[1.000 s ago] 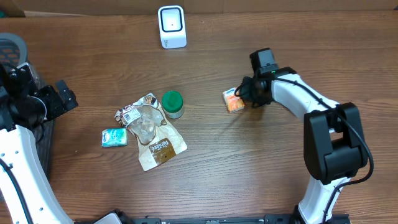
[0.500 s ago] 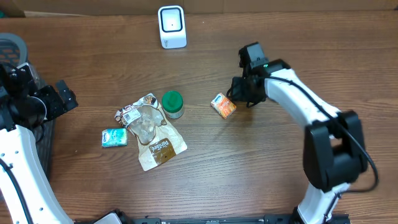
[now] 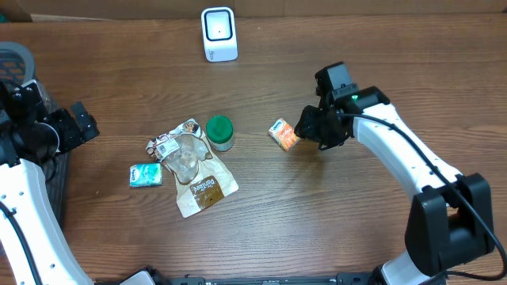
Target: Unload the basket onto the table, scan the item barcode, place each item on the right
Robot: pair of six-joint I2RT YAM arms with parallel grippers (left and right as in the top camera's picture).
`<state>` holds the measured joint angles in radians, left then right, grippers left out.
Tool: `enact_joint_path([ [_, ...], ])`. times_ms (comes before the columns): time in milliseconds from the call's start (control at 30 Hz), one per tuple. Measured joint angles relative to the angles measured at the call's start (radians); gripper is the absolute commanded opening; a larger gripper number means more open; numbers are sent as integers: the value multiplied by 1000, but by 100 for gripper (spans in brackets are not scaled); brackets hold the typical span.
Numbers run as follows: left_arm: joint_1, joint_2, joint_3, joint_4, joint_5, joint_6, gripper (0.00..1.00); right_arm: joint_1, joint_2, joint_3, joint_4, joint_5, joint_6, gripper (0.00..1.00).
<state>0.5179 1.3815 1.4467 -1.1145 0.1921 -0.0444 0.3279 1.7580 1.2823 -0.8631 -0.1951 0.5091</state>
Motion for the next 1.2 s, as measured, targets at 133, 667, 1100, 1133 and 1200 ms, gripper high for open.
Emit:
enact_joint_path([
  [133, 0, 0, 0, 0, 0, 0, 100, 0, 25, -66, 96, -33, 26, 45],
  [667, 0, 0, 0, 0, 0, 0, 100, -5, 53, -82, 243, 13, -169, 52],
  [1100, 0, 0, 0, 0, 0, 0, 100, -113, 130, -82, 276, -177, -327, 50],
  [1133, 0, 0, 0, 0, 0, 0, 100, -115, 137, -82, 277, -192, -334, 50],
  [1200, 0, 0, 0, 0, 0, 0, 100, -116, 152, -82, 280, -220, -348, 47],
])
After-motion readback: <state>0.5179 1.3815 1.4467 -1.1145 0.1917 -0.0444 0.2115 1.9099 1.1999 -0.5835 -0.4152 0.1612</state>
